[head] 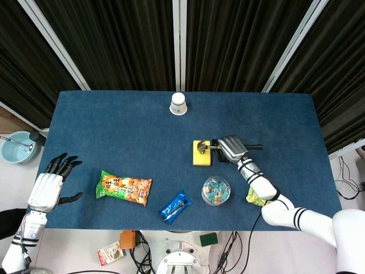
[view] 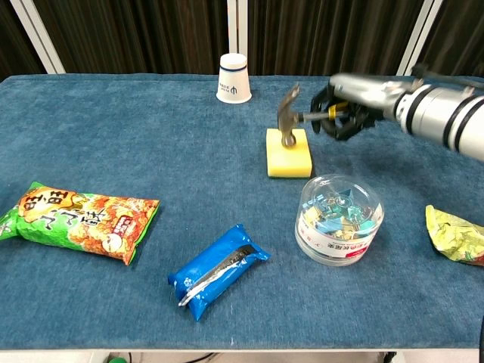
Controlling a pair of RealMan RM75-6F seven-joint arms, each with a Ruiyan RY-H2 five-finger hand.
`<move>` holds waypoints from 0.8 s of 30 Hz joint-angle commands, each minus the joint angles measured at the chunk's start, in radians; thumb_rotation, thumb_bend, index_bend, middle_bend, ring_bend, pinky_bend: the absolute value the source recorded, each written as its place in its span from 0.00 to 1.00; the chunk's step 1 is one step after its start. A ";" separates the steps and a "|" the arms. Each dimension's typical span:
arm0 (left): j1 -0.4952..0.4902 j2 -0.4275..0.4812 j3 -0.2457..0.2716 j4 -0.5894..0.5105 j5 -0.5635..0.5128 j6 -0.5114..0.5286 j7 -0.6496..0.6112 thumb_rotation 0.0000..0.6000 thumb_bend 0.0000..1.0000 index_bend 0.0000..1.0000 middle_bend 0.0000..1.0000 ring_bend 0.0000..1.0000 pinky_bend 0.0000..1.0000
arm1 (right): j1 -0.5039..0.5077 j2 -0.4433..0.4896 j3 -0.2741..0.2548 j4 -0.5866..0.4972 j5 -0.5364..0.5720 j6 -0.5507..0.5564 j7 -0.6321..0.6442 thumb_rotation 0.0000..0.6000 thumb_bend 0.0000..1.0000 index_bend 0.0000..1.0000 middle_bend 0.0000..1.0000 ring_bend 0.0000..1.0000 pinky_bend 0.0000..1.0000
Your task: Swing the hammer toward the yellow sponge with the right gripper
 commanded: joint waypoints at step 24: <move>0.001 -0.003 -0.002 0.002 -0.005 -0.009 0.002 1.00 0.09 0.20 0.16 0.05 0.11 | 0.012 -0.042 0.068 0.228 0.092 -0.053 0.140 1.00 1.00 0.85 0.74 0.64 0.71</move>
